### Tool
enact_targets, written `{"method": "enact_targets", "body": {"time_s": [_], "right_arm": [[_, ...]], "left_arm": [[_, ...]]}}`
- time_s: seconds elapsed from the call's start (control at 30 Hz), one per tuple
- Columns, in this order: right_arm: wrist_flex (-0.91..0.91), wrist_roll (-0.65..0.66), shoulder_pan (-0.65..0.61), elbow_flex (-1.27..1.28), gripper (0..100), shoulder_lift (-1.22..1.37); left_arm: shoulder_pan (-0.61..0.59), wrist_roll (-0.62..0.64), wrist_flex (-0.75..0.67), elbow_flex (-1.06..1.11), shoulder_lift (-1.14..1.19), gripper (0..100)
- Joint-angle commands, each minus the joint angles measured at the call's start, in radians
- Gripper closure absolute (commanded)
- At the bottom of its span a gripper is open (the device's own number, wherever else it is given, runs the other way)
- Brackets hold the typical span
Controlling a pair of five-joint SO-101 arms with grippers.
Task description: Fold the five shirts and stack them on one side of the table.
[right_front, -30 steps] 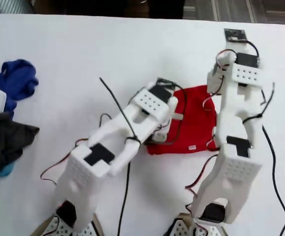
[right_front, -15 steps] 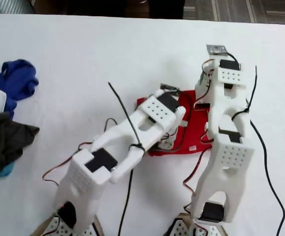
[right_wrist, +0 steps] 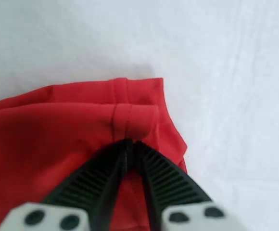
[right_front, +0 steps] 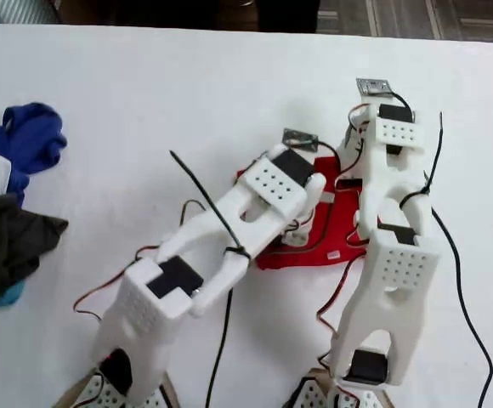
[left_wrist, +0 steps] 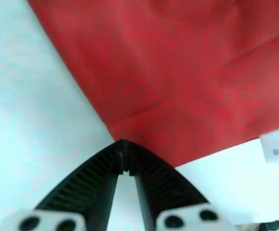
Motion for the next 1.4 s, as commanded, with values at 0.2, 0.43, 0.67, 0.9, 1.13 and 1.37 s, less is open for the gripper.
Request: {"method": "enact_targets", "body": {"time_s": [0.2,0.43,0.67,0.9,1.13,1.37], "right_arm": [[-0.042,-0.006,-0.001,-0.034,97.8,-0.004],[-0.041,-0.006,0.001,-0.032,97.8,0.022],[-0.036,-0.009,0.002,-0.037,97.8,0.085],[-0.027,-0.006,0.005,-0.038,97.8,-0.082],[-0.005,-0.006,0.012,-0.032,97.8,-0.277],[-0.064,-0.008,-0.044,-0.037,97.8,-0.223]], "left_arm": [[0.025,0.006,-0.209,0.217,-0.075,97],[0.026,0.006,-0.219,0.225,-0.074,97],[0.026,0.006,-0.216,0.226,-0.075,97],[0.002,-0.028,-0.11,0.145,-0.086,97],[-0.077,-0.029,0.068,-0.101,-0.084,97],[-0.282,-0.029,0.075,-0.292,-0.083,97]]}}
